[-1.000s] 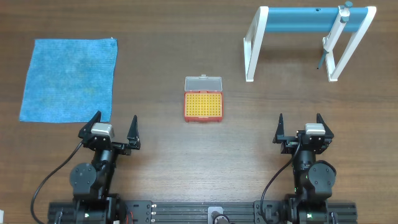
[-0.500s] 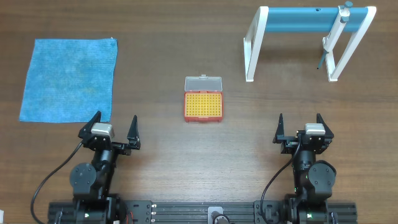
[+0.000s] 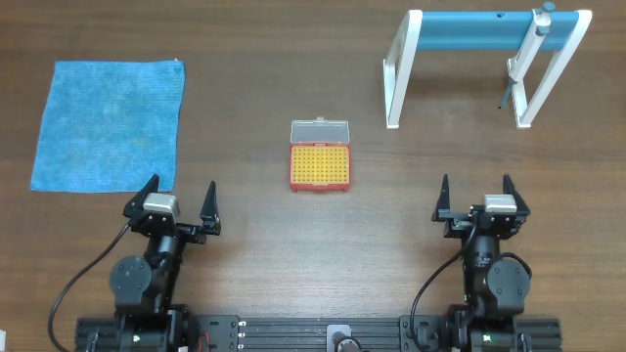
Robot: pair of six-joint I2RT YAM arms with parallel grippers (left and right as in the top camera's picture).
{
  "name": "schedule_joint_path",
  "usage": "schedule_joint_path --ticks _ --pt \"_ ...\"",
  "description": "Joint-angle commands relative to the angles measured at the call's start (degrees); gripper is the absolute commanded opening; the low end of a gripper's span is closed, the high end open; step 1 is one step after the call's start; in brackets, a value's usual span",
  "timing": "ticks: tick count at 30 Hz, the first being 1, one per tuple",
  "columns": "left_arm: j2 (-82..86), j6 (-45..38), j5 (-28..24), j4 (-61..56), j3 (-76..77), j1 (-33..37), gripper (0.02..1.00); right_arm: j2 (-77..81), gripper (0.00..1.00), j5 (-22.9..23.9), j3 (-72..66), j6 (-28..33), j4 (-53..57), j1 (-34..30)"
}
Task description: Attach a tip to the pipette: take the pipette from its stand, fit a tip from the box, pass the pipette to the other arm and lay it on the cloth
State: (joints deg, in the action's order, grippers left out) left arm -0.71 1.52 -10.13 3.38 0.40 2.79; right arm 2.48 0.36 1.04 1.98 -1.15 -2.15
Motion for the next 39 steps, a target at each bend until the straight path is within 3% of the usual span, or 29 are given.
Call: schedule_joint_path --ticks 1,5,7,9,11,14,20,29,37,39 --pt "0.46 -0.52 -0.66 0.33 -0.09 -0.28 0.996 16.74 0.978 0.48 16.55 -0.90 1.29 -1.60" --pt "0.46 -0.52 -0.66 0.33 -0.09 -0.28 0.996 37.20 0.978 -0.09 39.89 0.28 12.52 -5.62" --pt "0.46 -0.52 -0.66 0.33 -0.09 -0.28 0.996 45.29 0.978 -10.34 48.39 8.66 17.51 -10.86" --pt "0.46 -0.52 -0.66 0.33 -0.09 -0.28 0.998 51.91 0.978 -25.07 50.64 10.64 16.68 -19.78" --pt "0.46 -0.52 -0.66 0.33 -0.09 -0.28 0.998 56.92 0.978 -31.34 50.64 10.84 13.77 -25.70" --pt "0.46 -0.52 -0.66 0.33 -0.09 -0.28 0.996 63.98 0.982 -31.32 50.64 11.37 5.73 -26.82" --pt "0.46 -0.52 -0.66 0.33 -0.09 -0.28 0.996 79.93 0.978 -34.29 50.64 2.08 -8.48 -26.80" --pt "0.46 -0.52 -0.66 0.33 -0.09 -0.28 0.998 89.46 0.969 -32.52 50.64 0.59 -20.76 -23.78" --pt "0.46 -0.52 -0.66 0.33 -0.09 -0.28 0.998 91.86 0.827 -30.38 50.64 0.61 -25.33 -23.12" --pt "0.46 -0.52 -0.66 0.33 -0.09 -0.28 0.996 91.86 0.702 -30.40 50.64 0.59 -25.55 -23.08"
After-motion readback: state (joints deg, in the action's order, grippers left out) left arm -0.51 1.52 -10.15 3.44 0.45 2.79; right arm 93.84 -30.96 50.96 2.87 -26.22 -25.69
